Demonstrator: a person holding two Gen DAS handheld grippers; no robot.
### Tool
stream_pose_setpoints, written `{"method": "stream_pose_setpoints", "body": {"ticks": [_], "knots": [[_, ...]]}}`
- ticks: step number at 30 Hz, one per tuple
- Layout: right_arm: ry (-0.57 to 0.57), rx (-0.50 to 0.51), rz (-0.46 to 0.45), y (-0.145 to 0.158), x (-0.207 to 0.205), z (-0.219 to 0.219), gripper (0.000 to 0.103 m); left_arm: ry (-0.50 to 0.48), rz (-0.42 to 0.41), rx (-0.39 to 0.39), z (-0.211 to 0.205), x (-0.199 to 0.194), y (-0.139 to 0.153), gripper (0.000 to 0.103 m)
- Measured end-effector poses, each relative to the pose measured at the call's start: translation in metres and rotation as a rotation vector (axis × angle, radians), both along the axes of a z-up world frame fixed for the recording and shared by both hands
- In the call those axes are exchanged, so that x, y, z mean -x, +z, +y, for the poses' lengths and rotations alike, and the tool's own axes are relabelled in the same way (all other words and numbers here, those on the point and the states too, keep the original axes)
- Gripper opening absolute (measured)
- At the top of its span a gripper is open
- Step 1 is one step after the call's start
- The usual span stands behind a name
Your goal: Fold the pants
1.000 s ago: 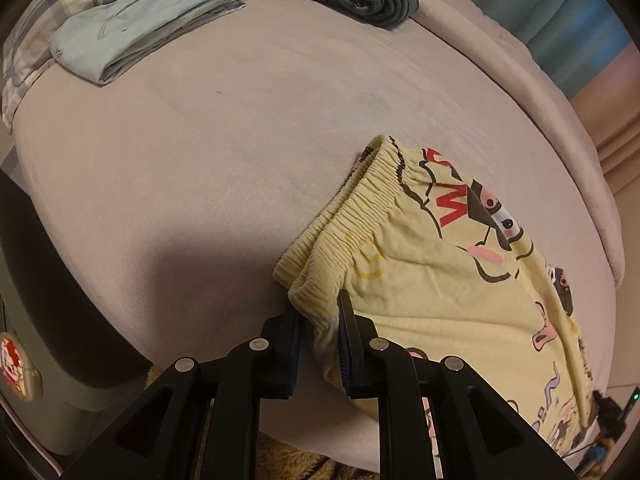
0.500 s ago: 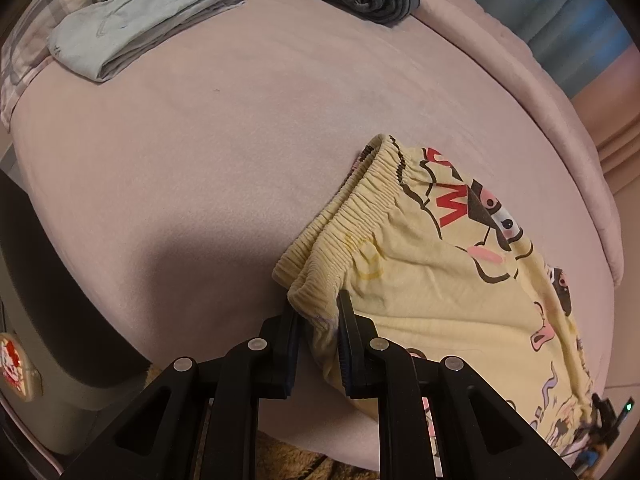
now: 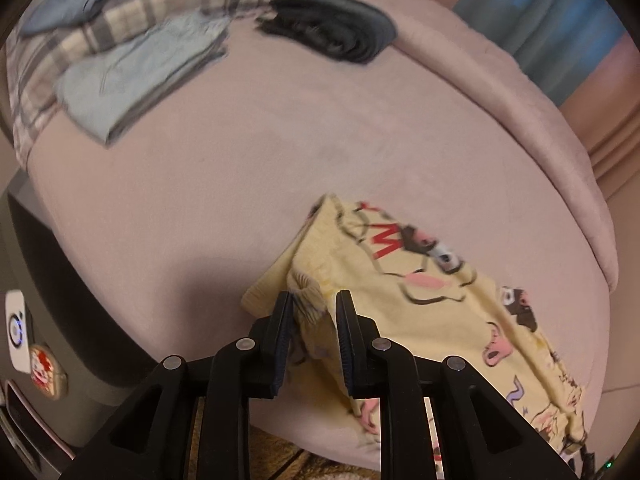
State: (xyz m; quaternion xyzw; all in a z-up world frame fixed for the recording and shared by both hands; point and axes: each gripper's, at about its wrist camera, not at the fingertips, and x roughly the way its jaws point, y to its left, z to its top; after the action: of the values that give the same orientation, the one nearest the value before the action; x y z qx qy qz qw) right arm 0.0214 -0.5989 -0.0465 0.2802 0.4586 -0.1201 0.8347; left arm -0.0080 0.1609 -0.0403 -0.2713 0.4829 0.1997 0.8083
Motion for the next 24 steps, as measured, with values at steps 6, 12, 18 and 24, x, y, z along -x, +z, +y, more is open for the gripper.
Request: {"method": "stream_pose_setpoints", "body": {"ticks": [6, 12, 18, 24], "knots": [[0.035, -0.03, 0.001, -0.015, 0.042, 0.032, 0.071, -0.009, -0.043, -0.029, -0.007, -0.007, 0.018, 0.028], [0.116, -0.04, -0.068, -0.025, 0.024, 0.035, 0.072, -0.055, -0.056, -0.018, -0.023, -0.013, 0.02, 0.028], [0.102, -0.003, -0.076, -0.044, -0.027, 0.033, 0.06, -0.117, -0.039, 0.046, -0.043, -0.017, 0.006, 0.028], [0.026, -0.129, -0.143, -0.034, -0.019, 0.03, 0.012, -0.186, -0.017, 0.091, -0.063, -0.024, -0.003, 0.028]]}}
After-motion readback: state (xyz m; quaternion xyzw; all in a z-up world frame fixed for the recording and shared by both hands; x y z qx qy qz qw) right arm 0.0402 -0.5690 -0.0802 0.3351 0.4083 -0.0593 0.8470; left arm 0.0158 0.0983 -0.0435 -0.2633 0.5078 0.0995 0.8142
